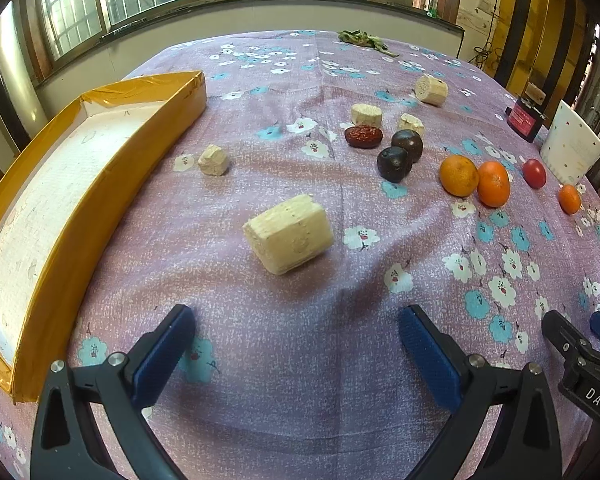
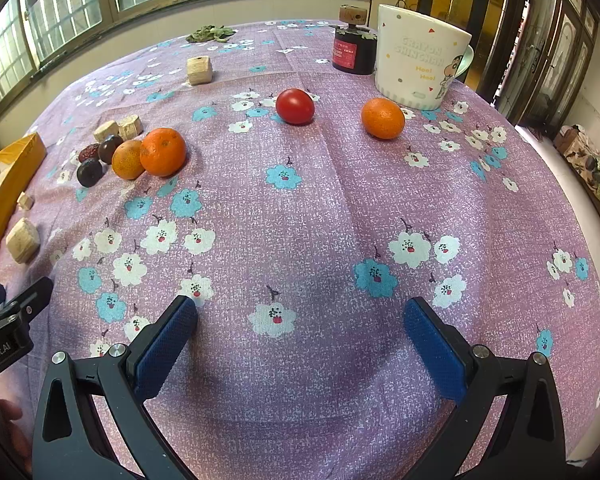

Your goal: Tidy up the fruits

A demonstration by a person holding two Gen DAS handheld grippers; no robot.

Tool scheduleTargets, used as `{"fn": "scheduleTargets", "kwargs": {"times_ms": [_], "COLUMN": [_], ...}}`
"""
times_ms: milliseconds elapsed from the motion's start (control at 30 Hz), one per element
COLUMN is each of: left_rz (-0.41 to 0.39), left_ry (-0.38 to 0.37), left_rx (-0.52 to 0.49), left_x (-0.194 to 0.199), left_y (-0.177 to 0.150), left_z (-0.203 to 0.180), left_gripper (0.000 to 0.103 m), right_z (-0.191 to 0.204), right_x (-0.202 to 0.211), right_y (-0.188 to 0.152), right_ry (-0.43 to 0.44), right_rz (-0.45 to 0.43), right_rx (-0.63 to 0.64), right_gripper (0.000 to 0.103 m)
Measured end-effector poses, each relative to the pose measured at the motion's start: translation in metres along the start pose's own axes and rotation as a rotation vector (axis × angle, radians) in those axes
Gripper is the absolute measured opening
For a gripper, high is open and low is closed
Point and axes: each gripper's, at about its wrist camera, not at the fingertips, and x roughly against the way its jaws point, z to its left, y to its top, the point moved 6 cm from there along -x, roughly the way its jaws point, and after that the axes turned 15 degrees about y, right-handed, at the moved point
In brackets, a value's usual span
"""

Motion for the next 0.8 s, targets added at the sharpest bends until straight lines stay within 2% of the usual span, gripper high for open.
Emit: {"fn": "scheduleTargets", "kwargs": {"times_ms": [133,233,300,433,533,600,800], "left_rz": [0.0,-0.002,-0.013,-0.071,-0.137,-0.181,-0.252], "left_ry": [0.0,-0.01,-0.036,-0.018,0.0,0.007,0.043], "left_rx": [0.001,0.004,0.021,0.042,0.043,0.049,0.09], "left_x": [0.0,-0.001,0.002,0.017,0.038,0.053,0.077], "left_y": [0.0,0.0,0.002,0.013,0.021,0.025,0.026], "left_z": [0.0,0.0,0.005,0.02,0.032,0.039,0.061], "left_gripper": [0.103,0.103,0.103,0.103,0.103,0.103,0.103], "right_z": [0.002,0.014,0.026,0.053,0.068,0.074,0.087], "right_x": [-0.001,-0.001,0.007,0.029,0.042,0.05,0.078], "right_y": [0.0,0.003,0.008,0.024,0.033,0.034,0.027], "right_ry": [0.008,0.019,0.022,0.039,0.092,0.113,0.089], "right_rz": [0.024,0.052,0.024,-0.017,-0.023,-0.057,-0.153], "right_rx": [0.009,0.069,0.116,0.207,0.205,0.194,0.238], "right_gripper": [0.103,0.103,0.103,0.103,0.103,0.103,0.103]}}
